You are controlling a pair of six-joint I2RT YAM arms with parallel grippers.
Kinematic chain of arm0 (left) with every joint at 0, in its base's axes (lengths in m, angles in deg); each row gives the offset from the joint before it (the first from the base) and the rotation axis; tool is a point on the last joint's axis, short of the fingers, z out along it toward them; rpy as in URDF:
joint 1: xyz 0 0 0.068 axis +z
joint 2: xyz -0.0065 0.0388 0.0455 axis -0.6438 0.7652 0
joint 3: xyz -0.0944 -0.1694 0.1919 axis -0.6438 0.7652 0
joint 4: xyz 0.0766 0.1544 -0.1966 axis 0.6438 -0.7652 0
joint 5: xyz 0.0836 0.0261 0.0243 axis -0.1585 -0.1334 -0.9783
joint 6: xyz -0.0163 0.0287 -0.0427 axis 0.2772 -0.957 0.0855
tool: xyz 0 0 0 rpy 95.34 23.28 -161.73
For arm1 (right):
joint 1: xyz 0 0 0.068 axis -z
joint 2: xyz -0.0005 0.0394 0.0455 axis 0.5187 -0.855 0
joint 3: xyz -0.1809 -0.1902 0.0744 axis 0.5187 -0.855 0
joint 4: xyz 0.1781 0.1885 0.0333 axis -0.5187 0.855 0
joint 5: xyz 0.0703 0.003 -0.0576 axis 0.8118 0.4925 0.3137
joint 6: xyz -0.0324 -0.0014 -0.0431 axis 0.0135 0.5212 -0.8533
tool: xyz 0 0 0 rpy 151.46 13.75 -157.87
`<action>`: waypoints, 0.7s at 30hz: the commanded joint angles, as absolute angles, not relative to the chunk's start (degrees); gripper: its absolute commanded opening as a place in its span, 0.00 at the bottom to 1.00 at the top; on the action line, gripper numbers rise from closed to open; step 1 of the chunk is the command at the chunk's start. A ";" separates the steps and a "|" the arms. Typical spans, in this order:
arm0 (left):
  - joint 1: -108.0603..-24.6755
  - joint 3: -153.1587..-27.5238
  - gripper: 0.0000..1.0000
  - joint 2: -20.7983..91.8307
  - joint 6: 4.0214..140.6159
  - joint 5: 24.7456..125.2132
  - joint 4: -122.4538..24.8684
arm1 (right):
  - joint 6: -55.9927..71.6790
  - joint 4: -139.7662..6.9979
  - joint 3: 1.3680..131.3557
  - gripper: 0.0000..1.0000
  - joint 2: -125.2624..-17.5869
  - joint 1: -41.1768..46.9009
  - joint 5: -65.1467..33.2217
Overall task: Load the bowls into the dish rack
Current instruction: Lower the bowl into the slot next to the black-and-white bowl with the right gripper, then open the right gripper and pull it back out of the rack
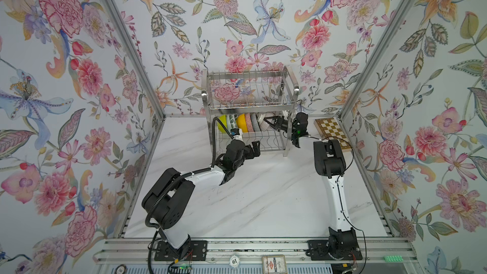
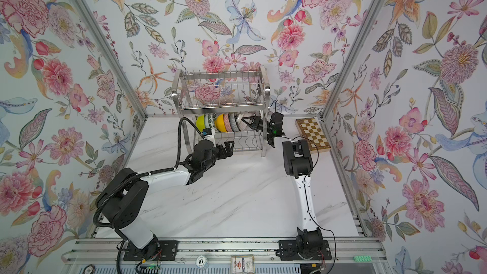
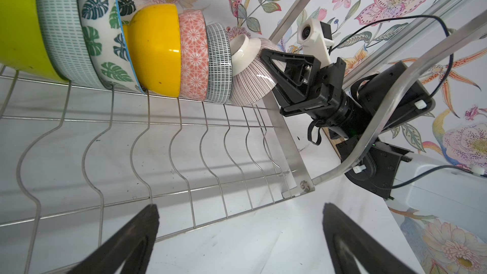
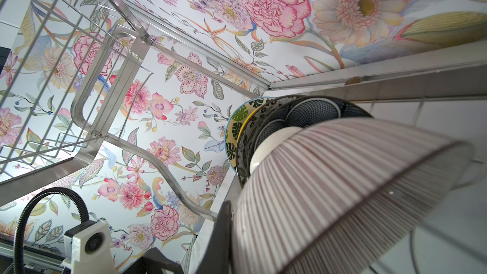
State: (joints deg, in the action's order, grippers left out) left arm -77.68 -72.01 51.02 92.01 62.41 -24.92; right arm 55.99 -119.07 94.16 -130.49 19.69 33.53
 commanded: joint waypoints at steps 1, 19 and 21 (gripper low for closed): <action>-76.82 -72.92 0.99 51.99 91.30 63.01 -25.45 | 55.33 -118.04 94.22 0.15 -133.90 18.00 30.26; -76.39 -73.01 0.99 52.34 91.48 63.58 -25.44 | 52.01 -113.35 92.90 0.22 -133.29 17.71 27.76; -76.38 -73.01 0.99 52.17 91.51 63.63 -25.49 | 52.02 -113.13 92.82 0.21 -132.83 17.82 27.57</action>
State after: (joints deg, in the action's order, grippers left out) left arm -77.09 -72.01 51.54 92.01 62.49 -24.96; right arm 54.02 -118.11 94.23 -131.87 18.73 29.88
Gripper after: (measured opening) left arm 0.989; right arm 0.215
